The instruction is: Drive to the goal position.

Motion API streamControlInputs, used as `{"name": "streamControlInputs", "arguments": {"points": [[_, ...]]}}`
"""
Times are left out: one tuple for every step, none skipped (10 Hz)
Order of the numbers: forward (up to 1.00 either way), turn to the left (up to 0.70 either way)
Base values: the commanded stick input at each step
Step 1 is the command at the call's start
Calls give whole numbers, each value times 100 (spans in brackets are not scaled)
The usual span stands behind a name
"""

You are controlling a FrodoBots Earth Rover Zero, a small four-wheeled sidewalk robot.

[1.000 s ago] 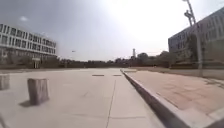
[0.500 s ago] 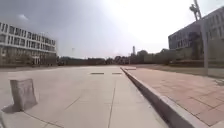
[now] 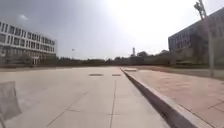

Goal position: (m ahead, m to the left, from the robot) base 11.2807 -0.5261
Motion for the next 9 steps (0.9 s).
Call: {"name": "streamControlInputs", "arguments": {"points": [[70,2],[70,2],[70,2],[70,2],[70,2],[70,2],[70,2],[70,2],[70,2]]}}
